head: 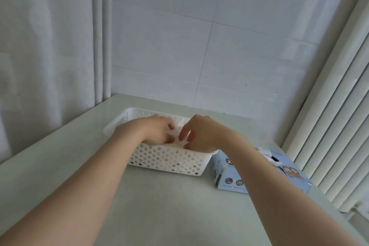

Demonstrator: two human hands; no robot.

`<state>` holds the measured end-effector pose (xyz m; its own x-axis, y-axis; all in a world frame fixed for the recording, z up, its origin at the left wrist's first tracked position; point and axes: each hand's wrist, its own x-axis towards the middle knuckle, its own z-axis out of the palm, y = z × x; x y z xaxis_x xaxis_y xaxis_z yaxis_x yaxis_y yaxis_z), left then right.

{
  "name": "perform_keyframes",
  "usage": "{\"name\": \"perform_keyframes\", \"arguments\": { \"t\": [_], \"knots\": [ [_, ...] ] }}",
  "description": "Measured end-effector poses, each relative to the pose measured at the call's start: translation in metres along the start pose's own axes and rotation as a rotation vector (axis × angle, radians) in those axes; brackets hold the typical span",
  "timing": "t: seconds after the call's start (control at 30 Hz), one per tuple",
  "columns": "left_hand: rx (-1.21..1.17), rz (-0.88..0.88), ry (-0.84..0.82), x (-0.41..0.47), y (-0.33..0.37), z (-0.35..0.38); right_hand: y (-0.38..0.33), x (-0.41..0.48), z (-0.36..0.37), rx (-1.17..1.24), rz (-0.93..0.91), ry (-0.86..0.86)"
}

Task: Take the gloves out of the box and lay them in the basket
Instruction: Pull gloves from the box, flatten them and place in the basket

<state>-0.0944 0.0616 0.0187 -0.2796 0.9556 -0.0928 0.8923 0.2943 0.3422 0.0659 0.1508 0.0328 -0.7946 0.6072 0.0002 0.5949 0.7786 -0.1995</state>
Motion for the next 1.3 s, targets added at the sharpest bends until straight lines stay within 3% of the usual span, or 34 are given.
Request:
{"name": "perform_keyframes", "arguments": {
  "t": [0.27, 0.47, 0.6, 0.73, 0.87, 1.0, 1.13, 1.2, 1.3],
  "knots": [
    [-0.013, -0.012, -0.115, 0.006, -0.004, 0.002, 0.008, -0.008, -0.003, 0.049, 0.037, 0.001],
    [-0.021, -0.036, -0.145, 0.009, -0.003, 0.002, 0.014, -0.018, -0.001, 0.016, 0.047, 0.219],
    [-0.020, -0.024, -0.105, 0.006, -0.001, 0.002, 0.019, -0.023, 0.006, -0.046, 0.087, 0.118],
    [0.031, 0.004, 0.060, -0.004, 0.017, -0.006, 0.029, -0.032, 0.018, 0.165, 0.053, 0.358],
    [-0.082, 0.121, 0.351, -0.004, 0.041, 0.000, 0.056, -0.047, 0.025, 0.342, 0.059, 0.646],
    [-0.110, 0.305, 0.563, -0.011, 0.078, 0.022, 0.088, -0.069, 0.027, 0.343, 0.127, 0.684],
    [-0.068, 0.432, 0.725, -0.018, 0.110, 0.056, 0.120, -0.090, 0.033, 0.201, 0.208, 0.615],
    [-0.068, 0.502, 0.747, -0.019, 0.120, 0.072, 0.132, -0.098, 0.037, 0.095, 0.250, 0.620],
    [-0.038, 0.627, 0.651, -0.021, 0.132, 0.094, 0.141, -0.103, 0.041, 0.186, 0.265, 0.653]
  ]
}}
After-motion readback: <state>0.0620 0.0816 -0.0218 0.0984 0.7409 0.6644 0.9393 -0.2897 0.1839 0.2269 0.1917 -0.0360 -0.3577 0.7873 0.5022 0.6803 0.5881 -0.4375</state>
